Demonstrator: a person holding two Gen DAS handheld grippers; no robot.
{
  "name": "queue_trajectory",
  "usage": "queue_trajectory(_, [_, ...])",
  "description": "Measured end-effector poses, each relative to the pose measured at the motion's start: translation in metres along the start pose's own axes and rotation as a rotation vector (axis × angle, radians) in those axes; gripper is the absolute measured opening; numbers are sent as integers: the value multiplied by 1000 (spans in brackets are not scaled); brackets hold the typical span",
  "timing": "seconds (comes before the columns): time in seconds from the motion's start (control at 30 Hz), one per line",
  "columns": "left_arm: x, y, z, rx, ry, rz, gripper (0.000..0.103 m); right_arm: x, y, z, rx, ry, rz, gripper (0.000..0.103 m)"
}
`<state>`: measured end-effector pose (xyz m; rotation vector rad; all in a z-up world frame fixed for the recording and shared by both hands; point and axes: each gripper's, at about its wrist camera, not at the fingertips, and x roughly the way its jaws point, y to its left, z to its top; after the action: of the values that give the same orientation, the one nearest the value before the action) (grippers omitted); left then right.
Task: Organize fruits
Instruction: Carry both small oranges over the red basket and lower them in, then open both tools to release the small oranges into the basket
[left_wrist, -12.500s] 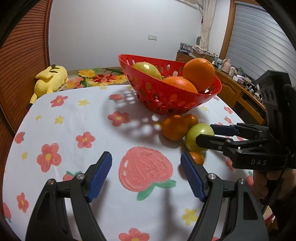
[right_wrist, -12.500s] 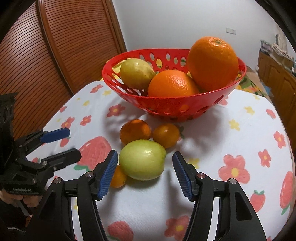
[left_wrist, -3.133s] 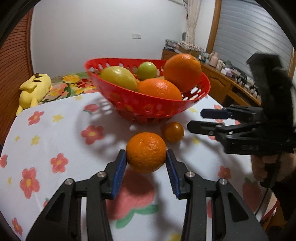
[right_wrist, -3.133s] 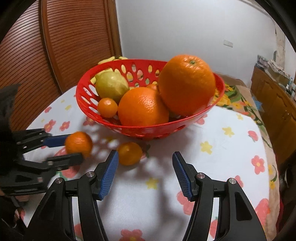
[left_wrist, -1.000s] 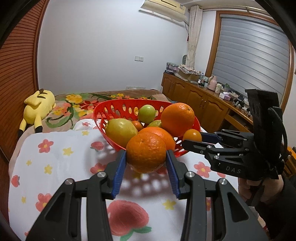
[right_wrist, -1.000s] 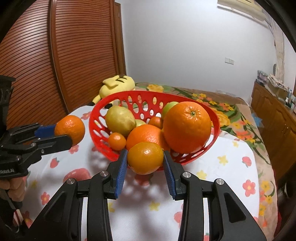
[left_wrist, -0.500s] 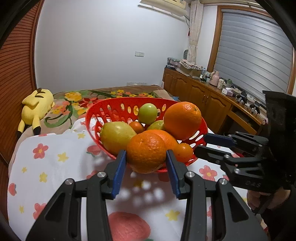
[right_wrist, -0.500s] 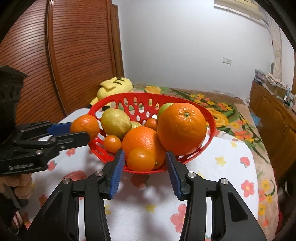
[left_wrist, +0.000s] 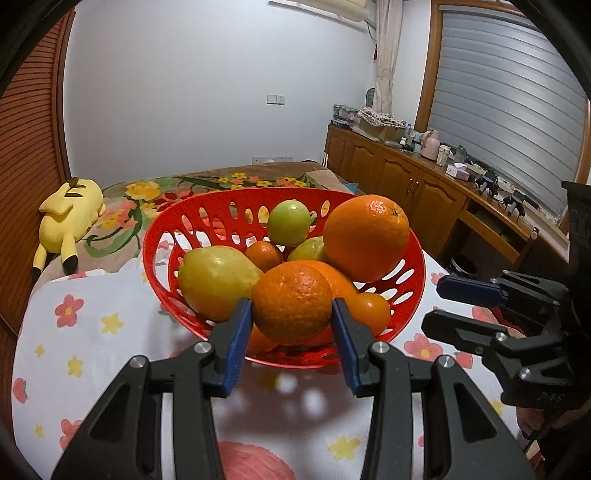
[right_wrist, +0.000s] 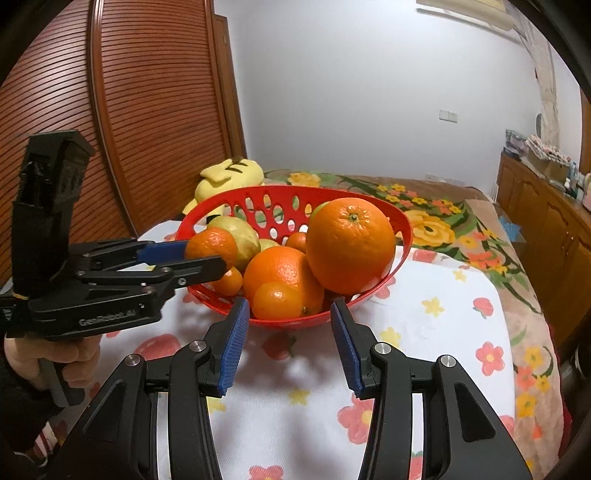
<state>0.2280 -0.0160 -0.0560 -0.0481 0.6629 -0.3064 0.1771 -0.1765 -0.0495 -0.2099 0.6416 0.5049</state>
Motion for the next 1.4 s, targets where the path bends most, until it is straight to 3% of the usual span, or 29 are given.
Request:
queue_trajectory(0.57, [-5,-1,-4,6,-8,47,51,-1,4,-10,11,4,10,47])
queue_trajectory(1.4, [-86,-4,-49,-7,-94,109,57,-21,14,-26,87,-50,-49,55])
